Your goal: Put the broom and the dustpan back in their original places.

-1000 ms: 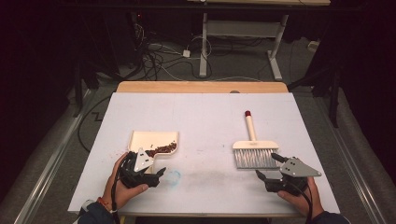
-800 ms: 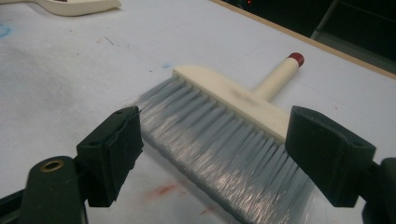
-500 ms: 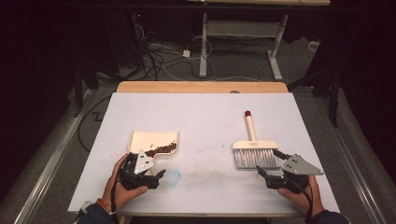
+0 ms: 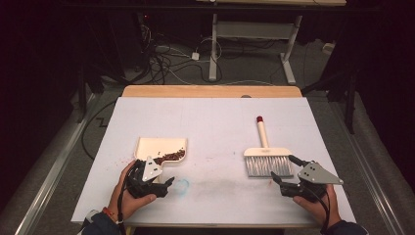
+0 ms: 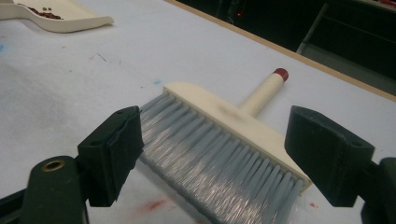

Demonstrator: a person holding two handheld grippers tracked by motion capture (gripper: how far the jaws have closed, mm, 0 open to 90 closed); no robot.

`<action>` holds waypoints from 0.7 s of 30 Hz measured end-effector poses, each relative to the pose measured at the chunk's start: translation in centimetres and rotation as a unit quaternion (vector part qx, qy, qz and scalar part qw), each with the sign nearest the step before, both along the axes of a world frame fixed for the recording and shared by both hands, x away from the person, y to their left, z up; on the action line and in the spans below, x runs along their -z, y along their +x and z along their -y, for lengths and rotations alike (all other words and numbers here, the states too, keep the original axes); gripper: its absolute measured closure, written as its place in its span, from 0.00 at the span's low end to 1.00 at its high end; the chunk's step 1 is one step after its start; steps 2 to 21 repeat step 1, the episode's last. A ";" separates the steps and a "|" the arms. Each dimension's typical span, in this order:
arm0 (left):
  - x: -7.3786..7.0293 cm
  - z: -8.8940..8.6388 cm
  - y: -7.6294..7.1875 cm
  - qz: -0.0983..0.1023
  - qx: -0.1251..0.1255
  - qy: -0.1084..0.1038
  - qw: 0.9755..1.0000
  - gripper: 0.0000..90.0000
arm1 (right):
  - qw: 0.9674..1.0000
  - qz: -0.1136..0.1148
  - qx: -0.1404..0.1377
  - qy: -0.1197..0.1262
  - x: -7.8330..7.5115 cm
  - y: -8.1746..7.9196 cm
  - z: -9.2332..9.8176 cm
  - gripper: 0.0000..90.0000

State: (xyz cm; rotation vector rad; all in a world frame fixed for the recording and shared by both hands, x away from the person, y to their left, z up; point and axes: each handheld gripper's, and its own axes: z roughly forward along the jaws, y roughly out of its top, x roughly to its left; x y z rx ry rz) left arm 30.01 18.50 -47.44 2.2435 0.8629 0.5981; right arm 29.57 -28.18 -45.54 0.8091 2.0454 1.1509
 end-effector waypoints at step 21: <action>0.0 0.0 0.0 0.000 -0.001 0.001 1.000 0.21 | 1.000 -0.001 0.001 0.001 0.0 0.0 0.0 0.22</action>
